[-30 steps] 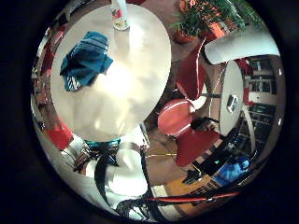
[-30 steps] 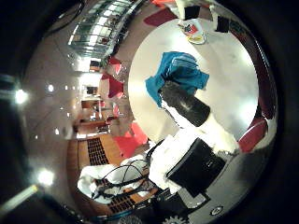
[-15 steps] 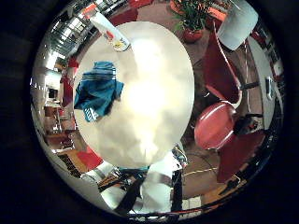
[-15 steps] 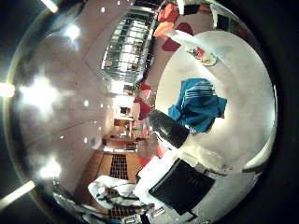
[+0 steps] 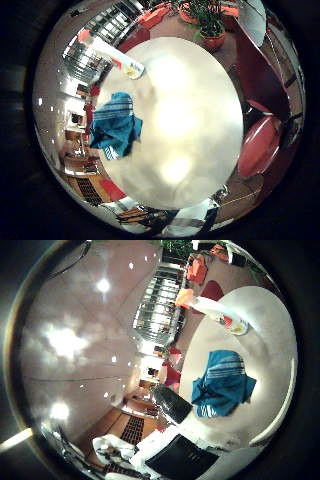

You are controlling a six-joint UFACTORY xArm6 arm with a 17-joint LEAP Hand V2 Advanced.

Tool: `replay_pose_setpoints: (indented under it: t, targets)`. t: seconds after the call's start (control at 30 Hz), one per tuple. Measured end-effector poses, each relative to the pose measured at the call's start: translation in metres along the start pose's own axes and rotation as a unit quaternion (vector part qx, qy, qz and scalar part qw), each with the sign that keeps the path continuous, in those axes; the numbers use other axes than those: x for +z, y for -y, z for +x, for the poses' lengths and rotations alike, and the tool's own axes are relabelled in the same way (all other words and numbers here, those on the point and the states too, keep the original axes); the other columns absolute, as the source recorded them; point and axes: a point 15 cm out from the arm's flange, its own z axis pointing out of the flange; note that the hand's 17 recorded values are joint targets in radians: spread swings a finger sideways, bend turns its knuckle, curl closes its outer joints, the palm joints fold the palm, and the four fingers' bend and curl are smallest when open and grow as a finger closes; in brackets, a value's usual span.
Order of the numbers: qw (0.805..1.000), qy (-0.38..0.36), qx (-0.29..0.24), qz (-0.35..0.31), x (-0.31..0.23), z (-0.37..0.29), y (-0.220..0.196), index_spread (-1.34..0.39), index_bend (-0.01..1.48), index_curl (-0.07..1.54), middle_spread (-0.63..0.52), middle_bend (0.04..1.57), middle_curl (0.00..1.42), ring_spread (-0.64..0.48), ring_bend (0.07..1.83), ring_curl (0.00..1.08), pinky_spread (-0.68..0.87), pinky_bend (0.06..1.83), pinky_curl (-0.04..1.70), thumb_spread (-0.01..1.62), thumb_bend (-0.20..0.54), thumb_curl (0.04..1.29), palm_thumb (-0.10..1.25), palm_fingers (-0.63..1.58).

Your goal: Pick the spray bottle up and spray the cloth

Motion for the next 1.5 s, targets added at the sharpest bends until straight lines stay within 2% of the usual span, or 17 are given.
replay_pose_setpoints:
  t: [0.17,0.47,0.77,0.93,1.5]
  targets:
    - [0.998,0.041,0.020,0.040,0.005,0.021,0.019,-0.17,0.15,0.29,0.07,0.37,0.40,0.19,0.59,0.23,0.38,0.60,0.23,1.07,-0.022,0.28,0.49,0.18]
    - [0.994,0.078,0.044,0.066,0.014,0.051,0.047,-0.15,0.16,0.29,0.11,0.31,0.38,0.18,0.55,0.24,0.37,0.60,0.24,1.08,-0.025,0.28,0.49,0.12]
    - [0.993,0.100,0.049,0.037,0.051,0.053,0.064,-0.15,0.15,0.29,0.14,0.29,0.37,0.20,0.51,0.24,0.38,0.56,0.24,1.07,-0.023,0.29,0.49,0.11]
    - [0.995,0.088,0.044,0.025,0.071,0.055,0.067,-0.15,0.15,0.28,0.15,0.29,0.36,0.20,0.50,0.25,0.38,0.55,0.25,1.06,-0.023,0.29,0.50,0.11]
    - [0.997,0.076,0.019,-0.007,0.162,0.014,0.089,-0.12,0.15,0.28,0.15,0.33,0.37,0.20,0.51,0.26,0.38,0.49,0.25,1.04,-0.019,0.30,0.57,0.18]
